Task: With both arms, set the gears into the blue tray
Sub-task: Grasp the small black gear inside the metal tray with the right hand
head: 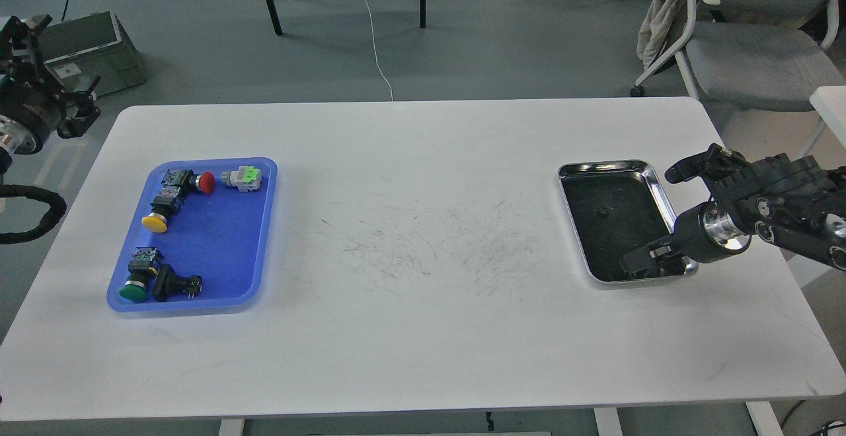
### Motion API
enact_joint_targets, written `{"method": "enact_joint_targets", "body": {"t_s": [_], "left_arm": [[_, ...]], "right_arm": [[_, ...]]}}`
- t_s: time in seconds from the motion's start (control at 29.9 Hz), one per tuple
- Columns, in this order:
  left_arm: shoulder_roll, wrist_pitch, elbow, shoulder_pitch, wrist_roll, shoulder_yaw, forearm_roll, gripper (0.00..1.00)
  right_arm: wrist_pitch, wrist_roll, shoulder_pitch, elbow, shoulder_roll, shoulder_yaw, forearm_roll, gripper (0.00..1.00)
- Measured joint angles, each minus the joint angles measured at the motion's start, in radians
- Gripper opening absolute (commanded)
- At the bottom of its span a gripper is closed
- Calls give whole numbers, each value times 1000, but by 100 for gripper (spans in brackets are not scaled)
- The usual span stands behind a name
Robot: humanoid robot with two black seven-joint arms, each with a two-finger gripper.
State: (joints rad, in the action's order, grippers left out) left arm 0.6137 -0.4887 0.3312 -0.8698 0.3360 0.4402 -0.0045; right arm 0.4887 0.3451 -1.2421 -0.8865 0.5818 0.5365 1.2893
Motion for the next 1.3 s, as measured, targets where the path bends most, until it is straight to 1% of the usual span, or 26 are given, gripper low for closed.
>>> {"method": "enact_joint_targets", "body": {"t_s": [0.17, 0.23, 0.27, 0.57, 0.64, 0.67, 0.9, 1.04, 1.3], "left_arm": [[1, 0, 0, 0, 0, 0, 0, 99], [2, 0, 0, 0, 0, 0, 0, 99], [3, 0, 0, 0, 0, 0, 0, 99], [3, 0, 0, 0, 0, 0, 0, 99], [3, 0, 0, 0, 0, 0, 0, 99], [3, 0, 0, -1, 0, 0, 0, 99], [5, 0, 0, -3, 0, -1, 0, 99], [4, 0, 0, -3, 0, -1, 0, 99], [-2, 0, 0, -7, -1, -1, 0, 99]], "right_arm": [[0, 0, 1, -3, -14, 0, 1, 78], [0, 0, 3, -3, -16, 0, 1, 73], [0, 0, 4, -5, -16, 0, 1, 72], [0, 3, 1, -44, -12, 2, 2, 66], [0, 8, -2, -49, -12, 2, 4, 59], [0, 10, -5, -52, -11, 3, 5, 57], [0, 20, -34, -82, 0, 17, 12, 57], [0, 25, -55, -87, 8, 23, 15, 60], [0, 57, -92, -86, 43, 23, 19, 60]]}}
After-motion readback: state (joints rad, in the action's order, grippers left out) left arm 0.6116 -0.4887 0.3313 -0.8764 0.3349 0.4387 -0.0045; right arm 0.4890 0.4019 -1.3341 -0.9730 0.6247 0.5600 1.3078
